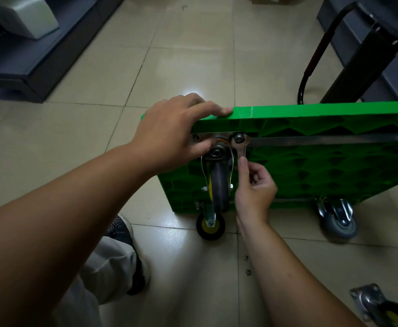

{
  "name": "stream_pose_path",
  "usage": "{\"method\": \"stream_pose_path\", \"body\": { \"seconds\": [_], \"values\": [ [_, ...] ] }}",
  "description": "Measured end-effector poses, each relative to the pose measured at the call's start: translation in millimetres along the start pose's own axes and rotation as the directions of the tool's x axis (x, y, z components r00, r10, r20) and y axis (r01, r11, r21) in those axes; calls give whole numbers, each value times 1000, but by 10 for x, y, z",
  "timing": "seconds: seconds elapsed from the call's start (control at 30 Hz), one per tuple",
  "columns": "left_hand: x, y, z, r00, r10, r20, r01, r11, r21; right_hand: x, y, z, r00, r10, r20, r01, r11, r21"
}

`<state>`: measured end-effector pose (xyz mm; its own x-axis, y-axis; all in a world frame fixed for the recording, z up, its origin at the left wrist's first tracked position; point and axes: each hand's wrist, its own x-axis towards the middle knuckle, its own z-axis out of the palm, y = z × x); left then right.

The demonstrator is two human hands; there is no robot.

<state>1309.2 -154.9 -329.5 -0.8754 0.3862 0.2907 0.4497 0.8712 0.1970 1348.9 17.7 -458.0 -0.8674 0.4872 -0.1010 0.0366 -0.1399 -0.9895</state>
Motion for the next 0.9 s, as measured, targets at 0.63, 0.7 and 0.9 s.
{"method": "stream_pose_path", "body": {
  "seconds": [0.63,0.7,0.9],
  "values": [
    [-11,9,-6,999,35,-36,-34,999,18,462,-1744,-287,261,-448,855,733,-484,-478],
    [-9,3,1,999,33,-35,-33,999,13,481,-1804,-229,230,-375,898,708,-569,-418],
    [-7,0,-10,1000,14,-24,-14,1000,1,496,-1854,-379,249,-428,869,756,-474,-451]
  ]
}}
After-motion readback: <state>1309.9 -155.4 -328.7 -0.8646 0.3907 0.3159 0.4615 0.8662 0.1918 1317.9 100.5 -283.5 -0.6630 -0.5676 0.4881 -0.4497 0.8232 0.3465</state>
